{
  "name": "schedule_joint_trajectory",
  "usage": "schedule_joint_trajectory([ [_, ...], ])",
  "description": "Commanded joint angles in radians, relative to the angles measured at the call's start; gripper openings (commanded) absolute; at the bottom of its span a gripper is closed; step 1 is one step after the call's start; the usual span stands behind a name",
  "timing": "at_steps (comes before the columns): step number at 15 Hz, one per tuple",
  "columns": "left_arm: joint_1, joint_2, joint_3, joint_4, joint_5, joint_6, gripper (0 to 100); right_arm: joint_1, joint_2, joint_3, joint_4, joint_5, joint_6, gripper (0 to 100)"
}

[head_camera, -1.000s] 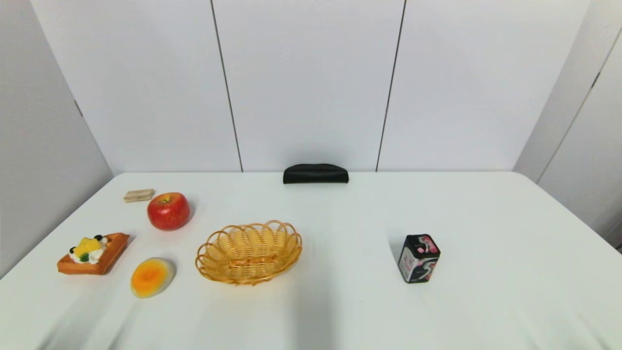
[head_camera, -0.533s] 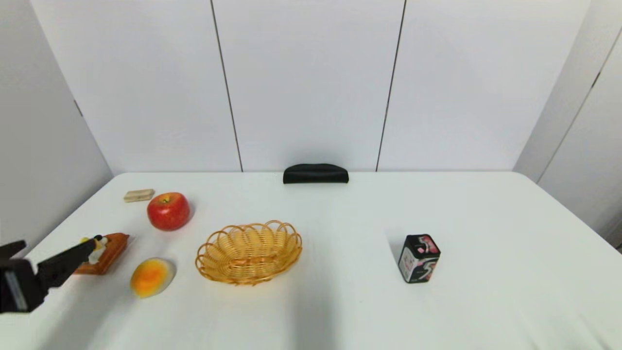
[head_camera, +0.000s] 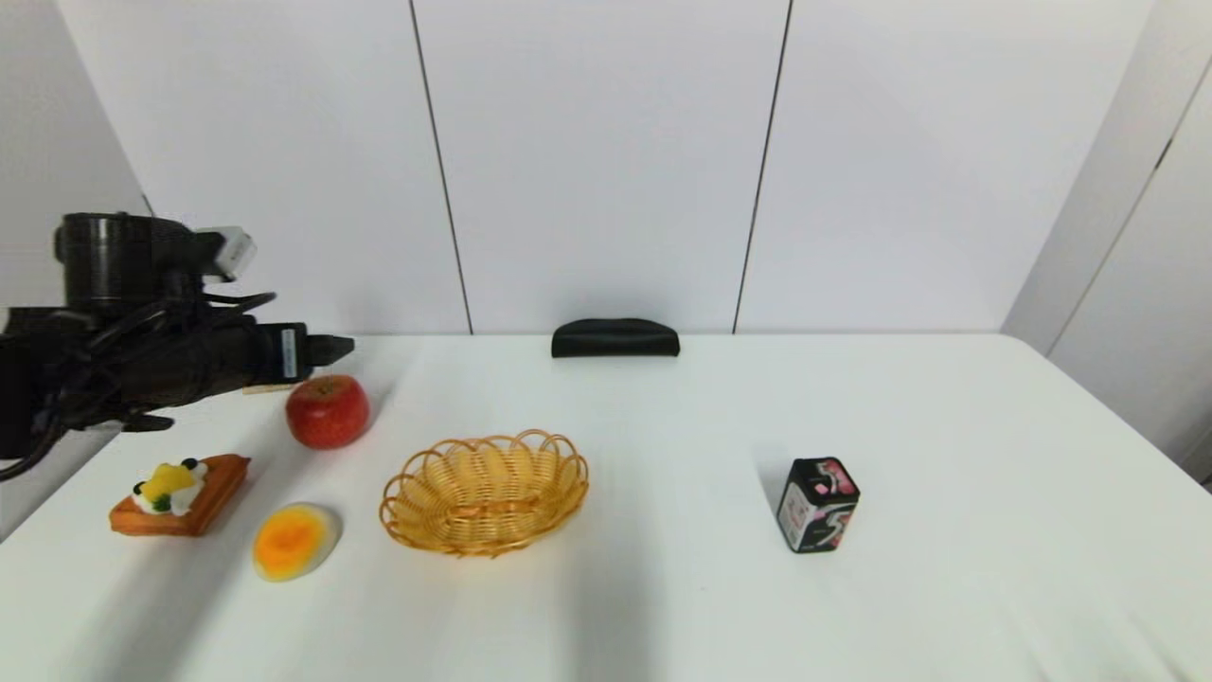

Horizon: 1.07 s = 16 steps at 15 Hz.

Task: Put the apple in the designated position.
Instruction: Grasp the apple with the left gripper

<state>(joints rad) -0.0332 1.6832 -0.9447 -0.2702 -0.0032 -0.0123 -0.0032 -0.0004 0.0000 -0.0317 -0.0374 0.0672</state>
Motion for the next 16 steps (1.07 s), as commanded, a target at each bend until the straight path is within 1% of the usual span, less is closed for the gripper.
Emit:
schedule_joint_trajectory([
  [1, -0.016, 0.196, -0.054, -0.001, -0.001, -0.003, 100, 0.000, 0.000, 0.012, -0.001, 0.001, 0.000, 100],
  [10, -0.020, 0.213, -0.048, 0.101, 0.000, -0.005, 100, 0.000, 0.000, 0.012, -0.001, 0.001, 0.000, 100],
  [11, -0.020, 0.217, -0.051, 0.101, -0.012, -0.005, 0, 0.000, 0.000, 0.012, -0.001, -0.001, 0.000, 100],
  [14, -0.019, 0.222, -0.055, 0.103, -0.078, -0.006, 0, 0.000, 0.000, 0.012, -0.001, 0.001, 0.000, 100],
  [16, -0.019, 0.219, -0.055, 0.117, -0.090, -0.006, 0, 0.000, 0.000, 0.012, -0.001, 0.001, 0.000, 100],
])
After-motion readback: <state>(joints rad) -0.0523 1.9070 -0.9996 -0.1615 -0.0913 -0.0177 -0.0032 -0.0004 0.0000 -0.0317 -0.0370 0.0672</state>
